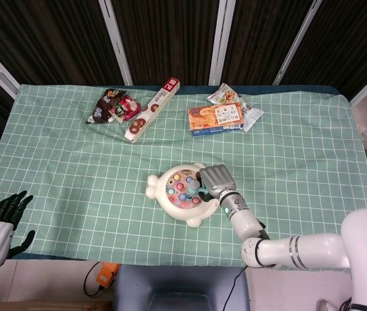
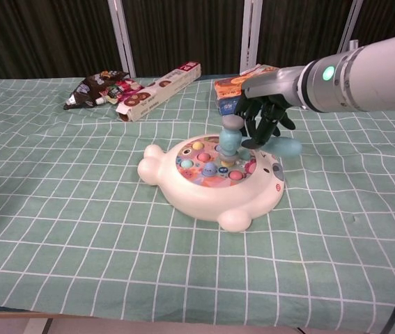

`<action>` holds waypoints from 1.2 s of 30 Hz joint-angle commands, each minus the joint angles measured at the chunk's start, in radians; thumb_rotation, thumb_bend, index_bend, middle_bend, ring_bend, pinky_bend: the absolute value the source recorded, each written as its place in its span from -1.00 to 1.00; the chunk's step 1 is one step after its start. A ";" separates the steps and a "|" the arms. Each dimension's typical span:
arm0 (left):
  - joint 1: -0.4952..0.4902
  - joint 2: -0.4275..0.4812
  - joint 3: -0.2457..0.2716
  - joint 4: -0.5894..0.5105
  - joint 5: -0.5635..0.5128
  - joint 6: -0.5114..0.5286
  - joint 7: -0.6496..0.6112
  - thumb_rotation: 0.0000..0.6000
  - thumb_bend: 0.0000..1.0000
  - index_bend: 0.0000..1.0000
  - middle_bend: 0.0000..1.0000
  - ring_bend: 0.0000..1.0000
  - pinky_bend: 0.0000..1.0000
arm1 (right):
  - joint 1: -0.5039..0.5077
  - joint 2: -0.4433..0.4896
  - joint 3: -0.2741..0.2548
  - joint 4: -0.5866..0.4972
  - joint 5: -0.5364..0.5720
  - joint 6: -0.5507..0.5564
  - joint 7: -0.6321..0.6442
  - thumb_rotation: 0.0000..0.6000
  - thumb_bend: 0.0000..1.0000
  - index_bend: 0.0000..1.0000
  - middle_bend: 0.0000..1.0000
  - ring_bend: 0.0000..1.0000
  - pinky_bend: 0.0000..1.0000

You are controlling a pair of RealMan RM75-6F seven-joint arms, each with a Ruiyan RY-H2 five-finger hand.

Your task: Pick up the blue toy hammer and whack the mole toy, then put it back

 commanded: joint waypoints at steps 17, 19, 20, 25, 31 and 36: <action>0.001 0.000 -0.001 0.002 -0.001 0.002 -0.001 1.00 -0.25 -1.00 -1.00 -1.00 -0.77 | -0.033 0.039 0.025 -0.013 -0.015 -0.002 0.030 1.00 0.64 1.00 0.43 0.46 0.69; 0.000 0.000 -0.001 0.001 -0.002 0.001 0.001 1.00 -0.25 -1.00 -1.00 -1.00 -0.77 | -0.042 0.057 0.024 -0.020 -0.022 -0.006 0.040 1.00 0.63 1.00 0.43 0.46 0.69; 0.000 -0.001 -0.001 0.000 -0.002 0.000 0.002 1.00 -0.25 -1.00 -1.00 -1.00 -0.77 | -0.045 0.063 0.024 -0.021 -0.024 -0.009 0.042 1.00 0.63 1.00 0.43 0.46 0.69; -0.003 -0.004 -0.001 -0.002 -0.003 -0.007 0.013 1.00 -0.25 -1.00 -1.00 -1.00 -0.77 | -0.053 0.078 0.018 -0.014 -0.027 -0.023 0.048 1.00 0.63 1.00 0.43 0.46 0.69; -0.005 -0.005 -0.002 -0.003 -0.008 -0.012 0.015 1.00 -0.25 -1.00 -1.00 -1.00 -0.77 | -0.047 0.055 0.004 0.026 -0.016 -0.036 0.034 1.00 0.63 1.00 0.43 0.46 0.69; -0.005 -0.004 -0.002 -0.003 -0.009 -0.012 0.014 1.00 -0.25 -1.00 -1.00 -1.00 -0.77 | -0.036 0.016 -0.006 0.058 -0.006 -0.026 0.008 1.00 0.63 1.00 0.43 0.46 0.69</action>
